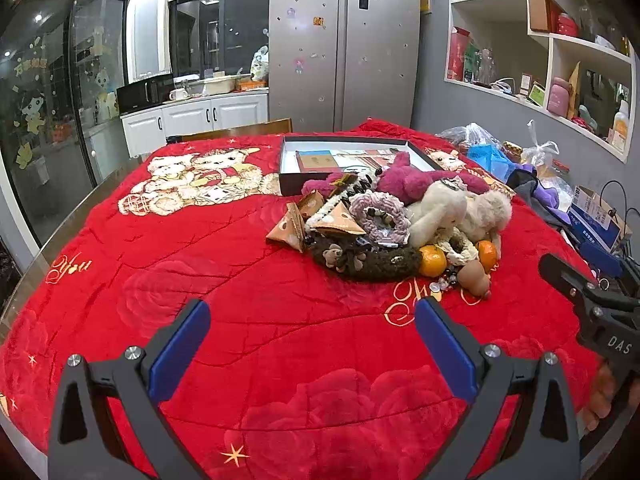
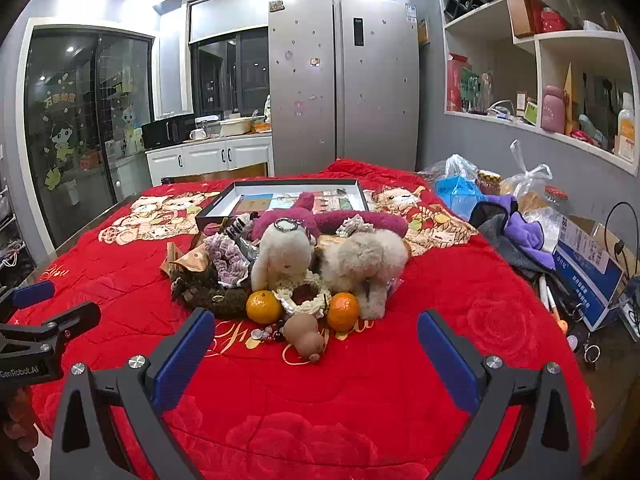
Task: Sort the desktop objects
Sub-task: 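Move right gripper to brown gourd toy while left gripper approaches tan triangular packet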
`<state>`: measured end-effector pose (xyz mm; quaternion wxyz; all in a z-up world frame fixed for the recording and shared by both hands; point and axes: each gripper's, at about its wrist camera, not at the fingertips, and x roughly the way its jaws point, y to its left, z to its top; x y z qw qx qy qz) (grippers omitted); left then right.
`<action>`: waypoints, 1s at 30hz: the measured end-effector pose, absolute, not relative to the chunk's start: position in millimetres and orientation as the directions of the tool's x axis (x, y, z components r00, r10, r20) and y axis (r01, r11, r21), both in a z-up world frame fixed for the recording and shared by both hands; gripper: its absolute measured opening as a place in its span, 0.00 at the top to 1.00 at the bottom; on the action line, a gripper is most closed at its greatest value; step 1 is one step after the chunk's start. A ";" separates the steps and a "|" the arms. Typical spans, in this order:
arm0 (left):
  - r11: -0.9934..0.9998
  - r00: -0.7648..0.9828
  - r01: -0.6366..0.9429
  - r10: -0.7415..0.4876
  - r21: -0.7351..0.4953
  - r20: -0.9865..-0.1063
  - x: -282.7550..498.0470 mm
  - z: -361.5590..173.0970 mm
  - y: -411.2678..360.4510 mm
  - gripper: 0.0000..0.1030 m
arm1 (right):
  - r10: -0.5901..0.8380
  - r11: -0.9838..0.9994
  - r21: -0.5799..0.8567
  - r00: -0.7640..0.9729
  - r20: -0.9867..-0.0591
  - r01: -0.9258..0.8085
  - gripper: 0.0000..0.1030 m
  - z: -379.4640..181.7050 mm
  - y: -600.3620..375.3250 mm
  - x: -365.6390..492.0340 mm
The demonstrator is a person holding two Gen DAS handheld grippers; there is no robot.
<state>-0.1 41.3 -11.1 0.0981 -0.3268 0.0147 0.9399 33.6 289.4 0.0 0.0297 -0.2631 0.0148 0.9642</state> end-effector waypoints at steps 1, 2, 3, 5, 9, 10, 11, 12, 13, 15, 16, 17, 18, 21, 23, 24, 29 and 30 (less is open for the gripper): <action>-0.980 -0.766 -0.197 0.178 -0.038 -0.618 -0.5 -12.0 41.5 0.00 | 0.046 -0.998 0.015 -0.857 -0.513 -0.062 0.00 -1.1 289.2 32.5; -0.979 -0.764 -0.199 0.180 -0.039 -0.619 -1.1 -13.0 42.1 0.00 | 0.044 -0.998 0.015 -0.856 -0.515 -0.060 0.00 -1.9 288.9 32.0; -0.978 -0.763 -0.203 0.183 -0.039 -0.620 -1.6 -13.9 42.7 0.00 | 0.041 -0.998 0.012 -0.855 -0.518 -0.055 0.00 -3.3 288.1 31.0; -0.977 -0.762 -0.209 0.187 -0.037 -0.620 -2.2 -15.4 44.4 0.00 | 0.042 -0.999 0.005 -0.850 -0.524 -0.052 0.00 -5.7 286.8 29.3; -0.973 -0.753 -0.227 0.201 -0.039 -0.627 -5.7 -21.3 48.9 0.00 | 0.037 -0.999 -0.003 -0.846 -0.532 -0.042 0.00 -12.4 285.0 26.9; -0.972 -0.749 -0.232 0.207 -0.044 -0.630 -7.1 -23.1 49.8 0.00 | 0.033 -0.999 -0.002 -0.844 -0.536 -0.037 0.00 -13.9 285.2 26.2; -0.970 -0.743 -0.239 0.217 -0.052 -0.633 -9.0 -25.1 50.6 0.00 | 0.032 -0.999 -0.003 -0.842 -0.539 -0.036 0.00 -14.9 285.6 25.3; -0.968 -0.737 -0.244 0.226 -0.061 -0.637 -11.2 -26.8 51.4 0.00 | 0.032 -0.999 -0.005 -0.840 -0.541 -0.035 0.00 -16.1 286.0 24.7; -0.966 -0.730 -0.247 0.235 -0.073 -0.642 -13.6 -28.8 52.5 0.00 | 0.037 -0.999 -0.009 -0.839 -0.543 -0.038 0.00 -17.7 287.1 23.9; -0.960 -0.712 -0.261 0.260 -0.098 -0.652 -19.6 -34.1 55.2 0.00 | 0.045 -0.999 -0.011 -0.836 -0.546 -0.047 0.00 -20.6 290.2 22.2; -0.958 -0.704 -0.269 0.266 -0.099 -0.658 -22.8 -36.6 57.2 0.00 | 0.046 -0.999 -0.007 -0.834 -0.549 -0.051 0.00 -22.4 292.1 20.8; -0.957 -0.697 -0.275 0.266 -0.094 -0.666 -25.9 -38.9 60.1 0.00 | 0.045 -0.999 -0.001 -0.832 -0.553 -0.053 0.00 -24.6 294.0 19.5; -0.957 -0.691 -0.279 0.259 -0.082 -0.674 -29.3 -41.7 62.9 0.00 | 0.040 -0.998 0.008 -0.828 -0.559 -0.054 0.00 -27.2 296.1 17.8; -0.957 -0.684 -0.286 0.241 -0.051 -0.688 -39.8 -48.4 69.7 0.00 | 0.030 -0.998 0.030 -0.815 -0.579 -0.058 0.00 -36.0 300.8 11.6; -0.958 -0.682 -0.283 0.237 -0.048 -0.692 -47.0 -50.6 70.5 0.00 | 0.028 -0.997 0.039 -0.802 -0.596 -0.063 0.00 -42.9 302.3 5.8; -0.960 -0.683 -0.277 0.232 -0.048 -0.693 -51.1 -50.8 69.4 0.00 | 0.022 -0.997 0.041 -0.797 -0.603 -0.059 0.00 -45.7 302.3 3.5; -0.967 -0.685 -0.250 0.213 -0.049 -0.697 -70.4 -50.6 58.2 0.00 | 0.039 -0.998 0.007 -0.765 -0.643 -0.057 0.00 -60.1 301.6 -7.8; -0.970 -0.686 -0.239 0.198 -0.040 -0.700 -75.3 -50.8 56.0 0.00 | 0.037 -0.998 0.008 -0.761 -0.648 -0.055 0.00 -61.8 302.6 -9.5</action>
